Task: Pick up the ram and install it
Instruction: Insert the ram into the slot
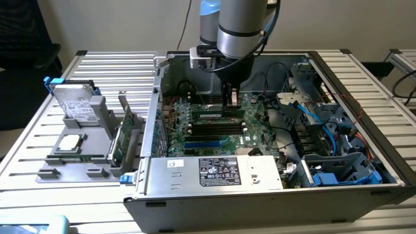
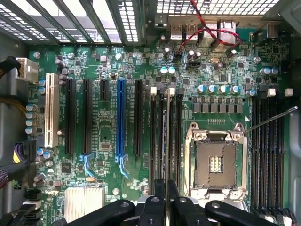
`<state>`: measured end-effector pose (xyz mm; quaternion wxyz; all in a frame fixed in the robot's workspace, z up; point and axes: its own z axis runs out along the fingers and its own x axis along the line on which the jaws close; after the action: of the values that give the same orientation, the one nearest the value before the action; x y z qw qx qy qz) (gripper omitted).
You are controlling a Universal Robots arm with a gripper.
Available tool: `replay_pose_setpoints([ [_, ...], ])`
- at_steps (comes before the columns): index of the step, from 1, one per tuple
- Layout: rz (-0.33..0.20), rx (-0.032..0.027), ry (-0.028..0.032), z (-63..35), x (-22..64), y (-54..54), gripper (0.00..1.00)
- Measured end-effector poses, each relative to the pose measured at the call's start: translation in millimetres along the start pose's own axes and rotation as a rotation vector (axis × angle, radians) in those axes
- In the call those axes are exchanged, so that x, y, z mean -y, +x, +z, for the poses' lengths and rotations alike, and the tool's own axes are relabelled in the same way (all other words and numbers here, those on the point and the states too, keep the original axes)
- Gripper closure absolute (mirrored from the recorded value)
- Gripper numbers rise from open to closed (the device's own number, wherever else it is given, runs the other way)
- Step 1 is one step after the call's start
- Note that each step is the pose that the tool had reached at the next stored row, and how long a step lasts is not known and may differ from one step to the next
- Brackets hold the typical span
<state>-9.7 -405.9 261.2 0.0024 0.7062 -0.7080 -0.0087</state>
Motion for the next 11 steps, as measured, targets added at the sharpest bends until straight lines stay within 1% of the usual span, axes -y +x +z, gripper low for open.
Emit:
replay_pose_setpoints([
  [4, 0.000, -0.0001, -0.0001, 0.5, 0.0, 0.0, 0.86],
  [8, 0.000, -0.0001, -0.0003, 3.5, 0.1, 0.4, 0.86],
  [11, 0.000, -0.0016, -0.0007, 6.9, 0.1, 0.4, 0.86],
])
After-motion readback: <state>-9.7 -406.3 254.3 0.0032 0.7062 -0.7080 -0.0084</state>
